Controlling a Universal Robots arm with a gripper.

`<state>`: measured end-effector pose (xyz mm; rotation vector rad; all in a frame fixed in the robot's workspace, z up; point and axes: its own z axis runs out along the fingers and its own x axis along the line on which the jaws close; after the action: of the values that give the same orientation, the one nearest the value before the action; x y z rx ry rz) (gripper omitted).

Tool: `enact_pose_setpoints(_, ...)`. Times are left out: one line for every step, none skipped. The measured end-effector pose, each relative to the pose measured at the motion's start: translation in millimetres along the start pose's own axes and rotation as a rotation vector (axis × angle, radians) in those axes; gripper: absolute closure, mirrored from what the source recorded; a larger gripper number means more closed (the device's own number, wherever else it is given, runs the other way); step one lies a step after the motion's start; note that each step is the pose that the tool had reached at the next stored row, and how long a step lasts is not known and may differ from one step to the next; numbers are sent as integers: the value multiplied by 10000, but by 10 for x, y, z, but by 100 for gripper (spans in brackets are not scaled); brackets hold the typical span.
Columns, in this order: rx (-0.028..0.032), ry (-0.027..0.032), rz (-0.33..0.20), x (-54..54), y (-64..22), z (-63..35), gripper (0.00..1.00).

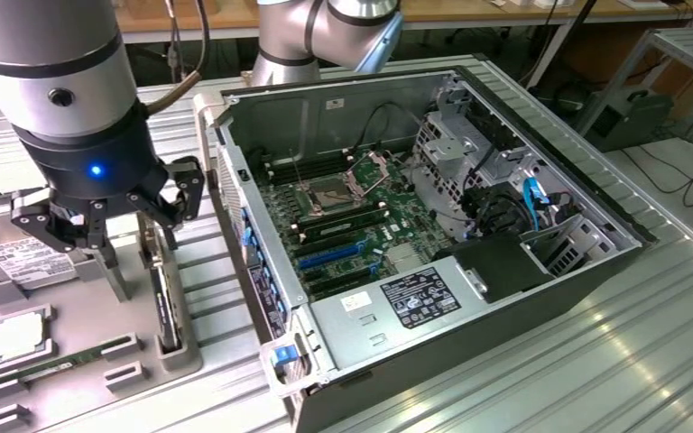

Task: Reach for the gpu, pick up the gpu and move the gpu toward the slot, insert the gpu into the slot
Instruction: 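Pick up the gpu and move the gpu toward the slot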

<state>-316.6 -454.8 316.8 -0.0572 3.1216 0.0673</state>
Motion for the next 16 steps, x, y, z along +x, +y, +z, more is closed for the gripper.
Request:
enact_pose_setpoints(0, -1, 0, -1, -1, 24, 40)
enact_pose_setpoints(0, 0, 0, -1, -2, 43, 40)
enact_pose_setpoints(1, 1, 0, 0, -4, 77, 40)
enact_pose_setpoints(0, 0, 0, 1, -5, 108, 40)
enact_pose_setpoints(-1, -1, 0, 1, -6, 134, 40)
enact_pose_setpoints(-1, -1, -1, 1, -7, 153, 40)
enact_pose_setpoints(0, 0, 0, 2, -8, 182, 40)
enact_pose_setpoints(0, 0, 0, 2, -9, 208, 40)
enact_pose_setpoints(0, 0, 0, 2, -10, 236, 40)
enact_pose_setpoints(0, -1, 0, 2, -12, 269, 40)
enact_pose_setpoints(0, 1, 0, 3, -13, 309, 40)
enact_pose_setpoints(2, 1, -1, 1, 16, 347, 40)
enact_pose_setpoints(0, -1, 0, 2, 36, 372, 40)
enact_pose_setpoints(-1, -2, 0, 2, 43, 397, 40)
enact_pose_setpoints(0, -1, -1, 2, 42, 414, 40)
enact_pose_setpoints(0, 0, -1, 2, 41, 432, 40)
